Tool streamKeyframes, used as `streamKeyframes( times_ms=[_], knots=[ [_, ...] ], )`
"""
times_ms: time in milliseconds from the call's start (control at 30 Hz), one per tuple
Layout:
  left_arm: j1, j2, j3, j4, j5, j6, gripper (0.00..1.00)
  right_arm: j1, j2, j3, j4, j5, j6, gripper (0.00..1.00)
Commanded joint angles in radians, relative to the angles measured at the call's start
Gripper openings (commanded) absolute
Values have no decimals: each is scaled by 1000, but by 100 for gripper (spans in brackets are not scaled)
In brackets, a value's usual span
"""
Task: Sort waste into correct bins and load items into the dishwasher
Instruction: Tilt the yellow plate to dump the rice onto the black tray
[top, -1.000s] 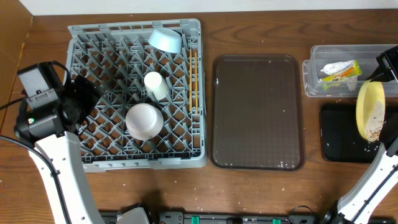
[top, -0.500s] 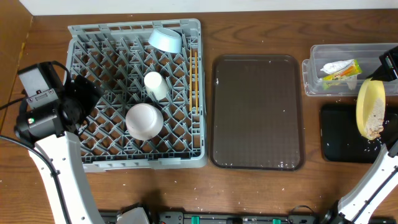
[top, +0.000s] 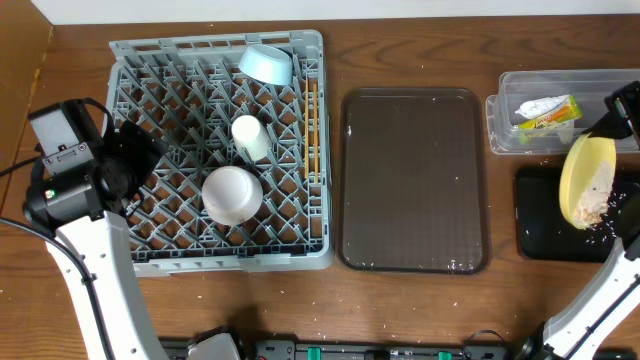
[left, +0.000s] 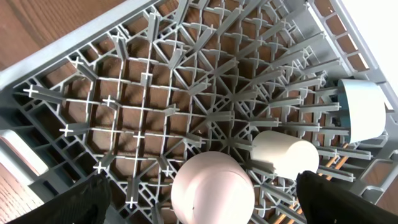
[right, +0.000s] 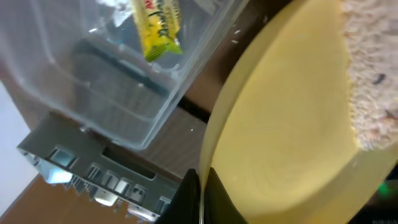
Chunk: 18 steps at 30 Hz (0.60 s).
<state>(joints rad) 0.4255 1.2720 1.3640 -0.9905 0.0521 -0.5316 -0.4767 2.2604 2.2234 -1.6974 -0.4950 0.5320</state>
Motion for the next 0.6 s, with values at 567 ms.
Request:
streamKeyframes(
  times_ms=[567],
  knots=[
    [3, 2, 6, -2, -12, -9, 96, -16, -110, -124, -1, -120, -122, 1]
  ],
)
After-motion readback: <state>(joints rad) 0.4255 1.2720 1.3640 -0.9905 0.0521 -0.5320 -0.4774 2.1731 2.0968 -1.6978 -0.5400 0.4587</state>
